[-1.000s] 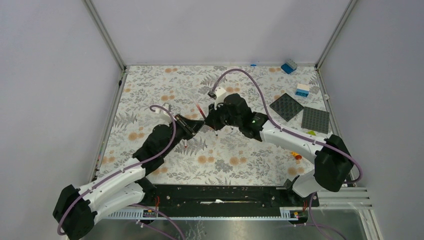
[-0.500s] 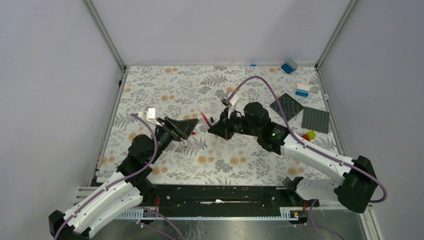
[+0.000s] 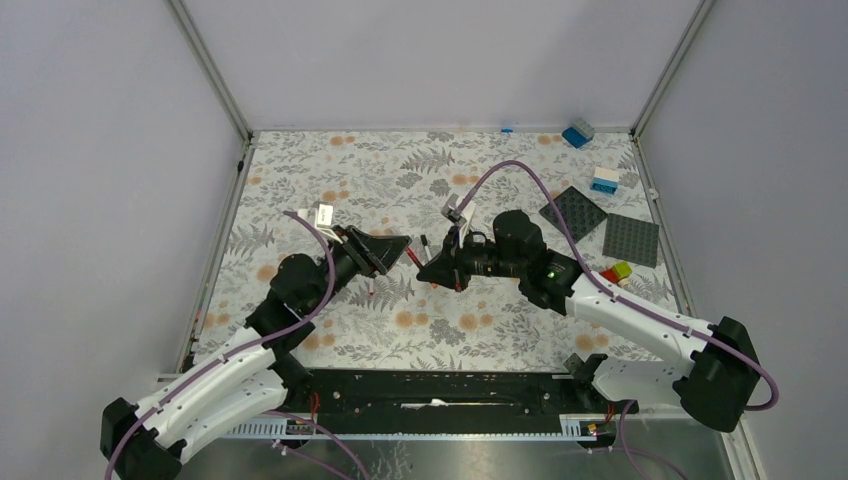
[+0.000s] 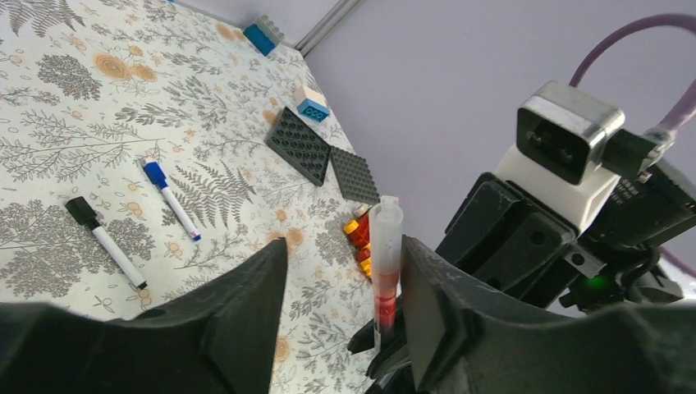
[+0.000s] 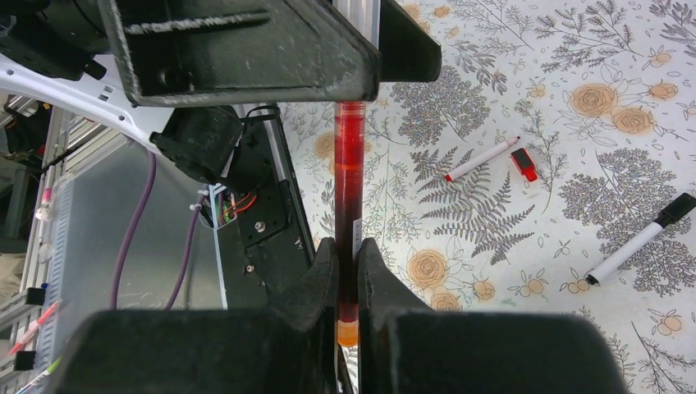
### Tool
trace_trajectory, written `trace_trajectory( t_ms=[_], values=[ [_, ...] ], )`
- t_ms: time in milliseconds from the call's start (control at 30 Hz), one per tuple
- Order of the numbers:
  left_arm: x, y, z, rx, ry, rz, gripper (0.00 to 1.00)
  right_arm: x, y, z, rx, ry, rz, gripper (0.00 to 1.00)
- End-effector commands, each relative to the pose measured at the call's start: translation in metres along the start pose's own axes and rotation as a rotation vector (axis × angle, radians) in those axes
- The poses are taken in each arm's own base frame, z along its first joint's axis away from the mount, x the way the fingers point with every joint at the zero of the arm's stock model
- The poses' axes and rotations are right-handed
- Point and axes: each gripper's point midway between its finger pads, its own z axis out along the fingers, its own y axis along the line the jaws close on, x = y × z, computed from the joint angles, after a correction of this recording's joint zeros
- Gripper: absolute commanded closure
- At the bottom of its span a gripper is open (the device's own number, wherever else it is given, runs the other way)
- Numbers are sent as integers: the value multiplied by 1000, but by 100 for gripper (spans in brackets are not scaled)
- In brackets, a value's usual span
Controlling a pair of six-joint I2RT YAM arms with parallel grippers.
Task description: Insert the pens into the pen caps
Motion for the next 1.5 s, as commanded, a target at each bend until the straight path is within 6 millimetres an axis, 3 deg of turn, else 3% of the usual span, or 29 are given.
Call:
trace_trajectory(
  t_ms=[0, 133, 300, 500, 733, 967, 1067, 1333, 1467],
  values=[
    [-21, -34, 2, 113, -42, 5, 50, -9, 8, -2, -32, -33, -33, 100],
    [-14, -33, 4, 117, -16, -2, 54, -7, 4, 0, -20, -21, -43, 100],
    [-15, -36, 3, 130, -21, -8, 48, -5, 2, 1, -18, -3, -59, 100],
    [-23, -37, 1, 129, -58, -14, 55, 3, 7, 0, -54, 20, -57, 100],
    [-22, -38, 3, 132, -50, -17, 68, 8, 8, 1, -64, 35, -53, 100],
    [-9, -30, 6, 118, -3, -25, 94, 1, -2, 4, -9, 25, -60, 100],
    [-1, -22, 8, 92, 23, -31, 100, -8, -17, 6, 78, 7, -60, 100],
    [25, 18, 11, -80, 92, -79, 100, -42, -50, 10, 283, -35, -87, 100],
    [38, 32, 13, -142, 131, -135, 100, -47, -65, 15, 395, -9, -122, 100]
  ],
)
